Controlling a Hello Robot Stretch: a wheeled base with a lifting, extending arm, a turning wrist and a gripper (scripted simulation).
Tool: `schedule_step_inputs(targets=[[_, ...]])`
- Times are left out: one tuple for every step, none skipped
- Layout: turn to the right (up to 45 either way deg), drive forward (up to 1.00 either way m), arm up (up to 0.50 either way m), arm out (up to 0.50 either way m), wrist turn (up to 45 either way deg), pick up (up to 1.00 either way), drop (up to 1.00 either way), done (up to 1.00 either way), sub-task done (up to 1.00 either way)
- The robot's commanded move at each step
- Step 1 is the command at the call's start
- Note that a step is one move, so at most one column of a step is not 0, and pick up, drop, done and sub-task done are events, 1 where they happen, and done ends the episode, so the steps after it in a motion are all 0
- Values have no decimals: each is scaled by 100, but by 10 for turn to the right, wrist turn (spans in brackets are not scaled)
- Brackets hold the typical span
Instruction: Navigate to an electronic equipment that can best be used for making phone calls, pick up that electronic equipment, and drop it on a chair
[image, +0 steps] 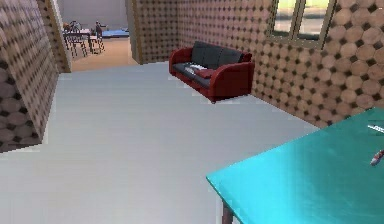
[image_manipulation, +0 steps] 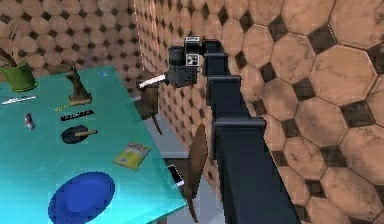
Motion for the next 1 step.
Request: schedule_step_inputs(targets=[[0,0,0,0,0,0,0,100,0]])
